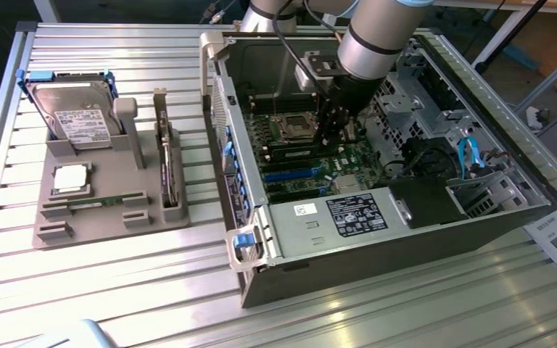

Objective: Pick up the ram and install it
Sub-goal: 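Insert the ram into the slot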

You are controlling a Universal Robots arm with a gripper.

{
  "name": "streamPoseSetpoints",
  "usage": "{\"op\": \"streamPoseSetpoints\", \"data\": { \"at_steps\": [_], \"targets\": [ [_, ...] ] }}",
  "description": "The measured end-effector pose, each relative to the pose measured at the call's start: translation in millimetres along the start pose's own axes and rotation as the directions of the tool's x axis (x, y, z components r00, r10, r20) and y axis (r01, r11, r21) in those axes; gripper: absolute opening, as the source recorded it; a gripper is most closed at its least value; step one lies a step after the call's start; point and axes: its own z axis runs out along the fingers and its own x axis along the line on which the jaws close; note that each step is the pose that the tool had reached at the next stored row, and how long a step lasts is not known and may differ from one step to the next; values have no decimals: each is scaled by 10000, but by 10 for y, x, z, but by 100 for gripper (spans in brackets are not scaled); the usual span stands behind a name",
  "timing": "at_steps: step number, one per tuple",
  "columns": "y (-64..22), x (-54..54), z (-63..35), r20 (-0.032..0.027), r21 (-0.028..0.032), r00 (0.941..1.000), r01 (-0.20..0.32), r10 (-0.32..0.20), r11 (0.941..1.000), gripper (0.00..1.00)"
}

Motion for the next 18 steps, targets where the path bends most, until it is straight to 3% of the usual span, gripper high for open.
{"op": "streamPoseSetpoints", "data": {
  "at_steps": [2,7,12,18],
  "targets": [
    [2,-2,-49,-1,-11,10000,-1,1,10000,25],
    [5,-9,-217,-6,-120,10000,-6,6,9999,25],
    [9,-14,-351,-7,-151,10000,-7,7,9999,25],
    [18,-25,-640,-11,-159,10000,-7,7,9999,25]
  ]
}}
